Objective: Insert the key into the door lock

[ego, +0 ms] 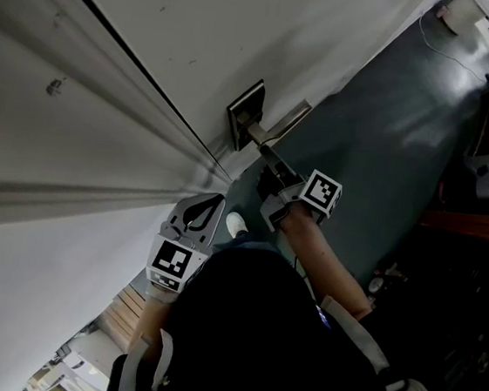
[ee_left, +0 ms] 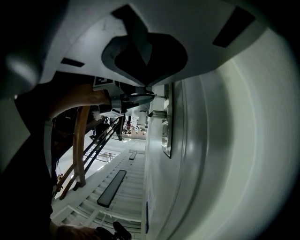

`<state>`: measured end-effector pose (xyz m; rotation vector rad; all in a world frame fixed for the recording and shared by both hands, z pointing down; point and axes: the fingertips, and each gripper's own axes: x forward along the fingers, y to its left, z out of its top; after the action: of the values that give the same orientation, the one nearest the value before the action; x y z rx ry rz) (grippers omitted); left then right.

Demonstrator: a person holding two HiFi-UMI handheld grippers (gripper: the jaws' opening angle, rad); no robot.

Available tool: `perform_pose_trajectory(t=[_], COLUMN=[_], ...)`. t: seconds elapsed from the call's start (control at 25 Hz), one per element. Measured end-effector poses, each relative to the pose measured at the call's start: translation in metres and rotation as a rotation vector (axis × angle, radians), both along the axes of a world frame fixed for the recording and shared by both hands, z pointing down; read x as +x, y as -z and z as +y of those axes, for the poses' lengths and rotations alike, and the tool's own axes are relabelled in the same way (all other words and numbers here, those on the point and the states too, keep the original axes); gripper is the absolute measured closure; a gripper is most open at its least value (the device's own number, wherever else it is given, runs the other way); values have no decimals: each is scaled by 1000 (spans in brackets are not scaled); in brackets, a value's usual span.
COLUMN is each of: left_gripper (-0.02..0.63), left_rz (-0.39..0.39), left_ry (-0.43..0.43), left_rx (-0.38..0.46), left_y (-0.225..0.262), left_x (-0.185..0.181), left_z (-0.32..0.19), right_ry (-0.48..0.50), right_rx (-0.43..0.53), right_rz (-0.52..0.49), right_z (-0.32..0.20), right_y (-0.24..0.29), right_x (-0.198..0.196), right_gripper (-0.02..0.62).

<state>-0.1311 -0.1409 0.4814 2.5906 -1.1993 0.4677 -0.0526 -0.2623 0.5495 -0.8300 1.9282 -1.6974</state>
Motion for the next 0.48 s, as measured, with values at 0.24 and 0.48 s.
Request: perform_pose_trajectory(t=[0.24, 0.48], left_gripper=[598, 598], left_rz=[-6, -13], left_ry=[-7, -7], left_rx=[2, -3], left_y=[0, -1], left_x=[3, 4], left_z=[-2, -3], right_ry=[9, 9], right_rx=[-12, -14], right_rz=[2, -24], right_z=[-7, -14], right_y=[-2, 0], right_x=[-5, -14], right_gripper=[561, 561])
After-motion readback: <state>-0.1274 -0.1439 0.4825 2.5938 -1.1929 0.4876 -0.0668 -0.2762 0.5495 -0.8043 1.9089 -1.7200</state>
